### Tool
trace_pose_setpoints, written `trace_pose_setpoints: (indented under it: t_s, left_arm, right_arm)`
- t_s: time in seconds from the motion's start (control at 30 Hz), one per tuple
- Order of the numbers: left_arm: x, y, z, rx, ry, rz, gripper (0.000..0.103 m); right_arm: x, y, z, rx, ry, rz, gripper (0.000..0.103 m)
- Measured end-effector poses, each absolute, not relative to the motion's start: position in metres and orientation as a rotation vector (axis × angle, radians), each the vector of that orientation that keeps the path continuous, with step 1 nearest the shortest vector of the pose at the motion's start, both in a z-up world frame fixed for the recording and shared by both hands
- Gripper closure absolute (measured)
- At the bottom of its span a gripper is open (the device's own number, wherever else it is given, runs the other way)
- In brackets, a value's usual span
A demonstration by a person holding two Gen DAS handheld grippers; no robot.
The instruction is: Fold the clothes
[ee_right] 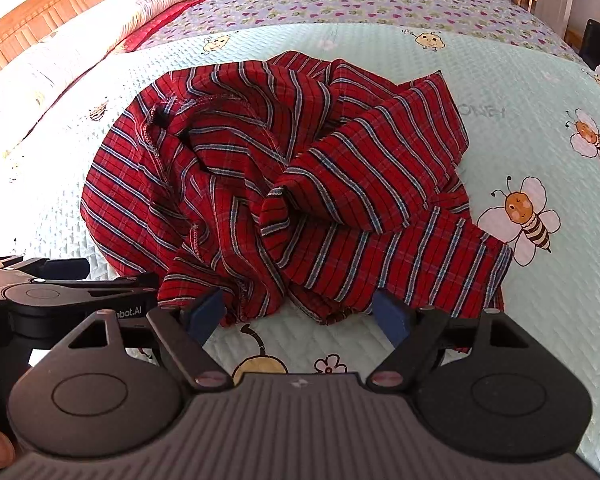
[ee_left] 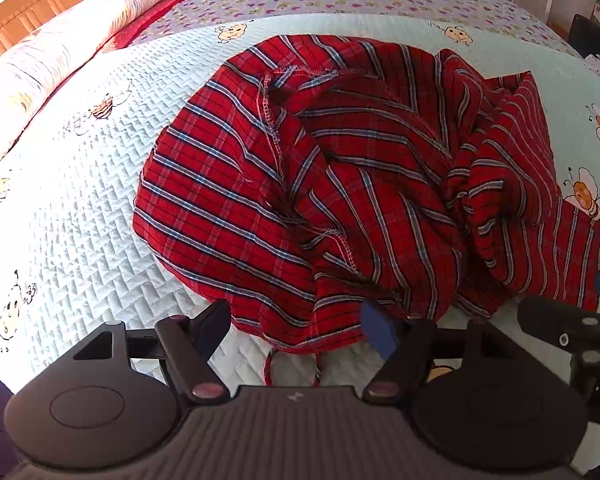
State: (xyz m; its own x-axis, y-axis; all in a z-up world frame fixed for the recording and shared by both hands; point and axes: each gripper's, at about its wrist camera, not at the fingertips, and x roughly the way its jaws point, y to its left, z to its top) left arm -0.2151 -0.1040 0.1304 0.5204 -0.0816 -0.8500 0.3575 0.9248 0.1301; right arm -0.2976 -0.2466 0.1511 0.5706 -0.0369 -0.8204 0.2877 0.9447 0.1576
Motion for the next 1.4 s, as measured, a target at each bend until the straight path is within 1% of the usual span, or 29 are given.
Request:
trace_pose_setpoints:
  t_s: [0.53,0.63,0.73,0.93,1.03,1.3,1.37,1.4]
  left_arm:
    - [-0.213,-0.101,0.109,0.309,1.045,-0.27,0.028]
    - [-0.221,-0.091,0.099,0.309,1.015,-0.288,0.028]
    - [-0.23,-0.078,0.089,0.297,0.973,-0.306,0.028]
    - [-0.248,-0.06,0.086,0.262,0.796,-0.358,0.028]
    - [-0.247,-0.055,0.085,0.275,0.767,-0.331,0.028]
    - [-0.25,-0.055,0.089,0.317,0.74,-0.356,0.028]
    - [-0.255,-0.058,0.088,0.338,0.73,-0.369,0.028]
    - [-0.257,-0.06,0.087,0.347,0.729,-0.373,0.028]
  right_arm:
    - [-0.304,-0.263,0.134,0.35,0.97,-0.22,0.022]
    - [-0.314,-0.268,0.132,0.342,0.94,-0.213,0.022]
    - [-0.333,-0.274,0.127,0.314,0.825,-0.193,0.022]
    - [-0.345,-0.271,0.122,0.225,0.647,-0.141,0.022]
    - [-0.333,-0.268,0.118,0.183,0.614,-0.123,0.022]
    - [-0.288,-0.259,0.088,0.23,0.642,-0.132,0.023]
    - [-0.286,-0.26,0.084,0.238,0.633,-0.127,0.024]
    - [-0.285,-0.261,0.083,0.239,0.629,-0.12,0.027]
